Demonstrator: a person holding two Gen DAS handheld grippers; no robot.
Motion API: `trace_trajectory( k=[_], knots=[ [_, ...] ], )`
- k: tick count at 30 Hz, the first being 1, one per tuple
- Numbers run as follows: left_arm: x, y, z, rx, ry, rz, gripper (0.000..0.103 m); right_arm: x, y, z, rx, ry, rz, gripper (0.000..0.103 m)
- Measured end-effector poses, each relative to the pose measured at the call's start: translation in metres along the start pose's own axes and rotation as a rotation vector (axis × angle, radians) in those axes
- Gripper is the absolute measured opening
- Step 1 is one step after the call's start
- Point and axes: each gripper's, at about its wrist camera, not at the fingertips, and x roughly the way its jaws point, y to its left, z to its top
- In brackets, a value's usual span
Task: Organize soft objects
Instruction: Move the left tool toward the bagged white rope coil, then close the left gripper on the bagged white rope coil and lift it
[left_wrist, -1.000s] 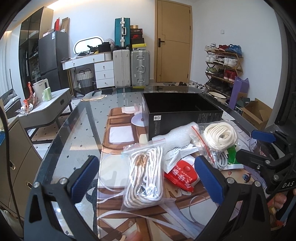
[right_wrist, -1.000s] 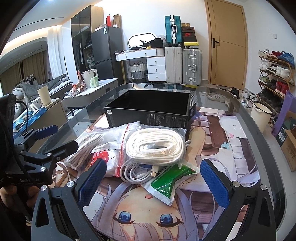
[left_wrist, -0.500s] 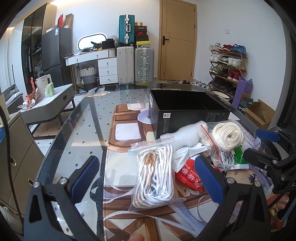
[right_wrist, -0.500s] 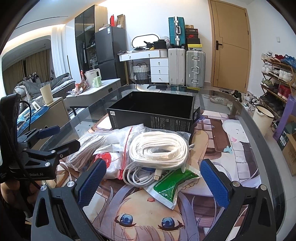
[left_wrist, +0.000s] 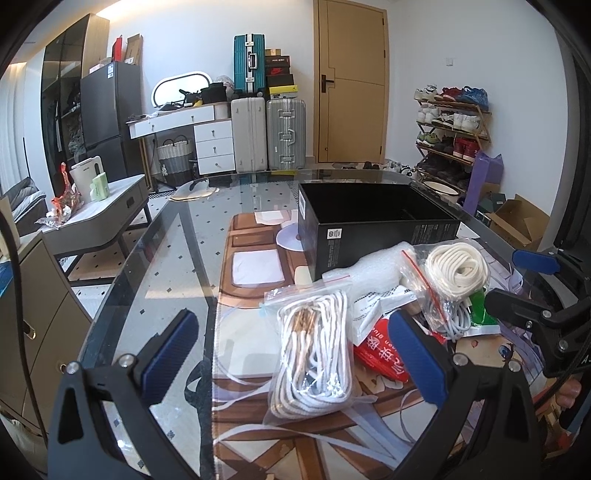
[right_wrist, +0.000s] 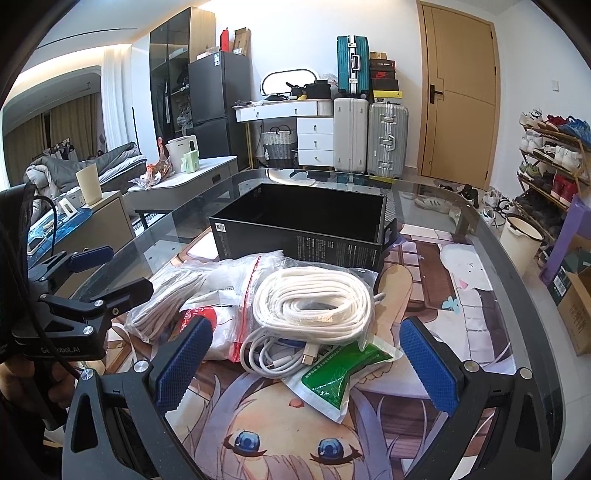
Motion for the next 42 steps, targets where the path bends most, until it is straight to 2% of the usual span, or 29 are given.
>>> trace_trajectory(
  k=[6, 11, 24, 34, 37, 42],
  knots=[
    [0.001, 0.0, 0.0, -0.002, 0.002, 0.005, 0.103, 0.002, -0.002, 0.003, 0.008, 0.004, -0.003, 0.103],
    [0.006, 0.003, 0.0, -0.005, 0.014, 0.006, 0.103, 0.005, -0.004, 0.004, 0.013, 0.018, 0.027, 0.103],
    [0.029, 0.01, -0.003, -0.021, 0.096, -0.045, 0.103, 0.026, -0.01, 0.008, -0.002, 0.059, 0.021, 0.103],
    [0.05, 0.01, -0.005, -0.041, 0.157, -0.076, 0.103, 0.048, -0.013, 0.013, 0.022, 0.1, 0.067, 0.103],
    [0.056, 0.011, -0.006, -0.05, 0.178, -0.089, 0.099, 0.055, -0.015, 0.014, 0.029, 0.112, 0.065, 0.103],
    [0.063, 0.015, -0.008, -0.095, 0.21, -0.152, 0.086, 0.063, -0.014, 0.016, 0.031, 0.122, 0.079, 0.103]
  ],
)
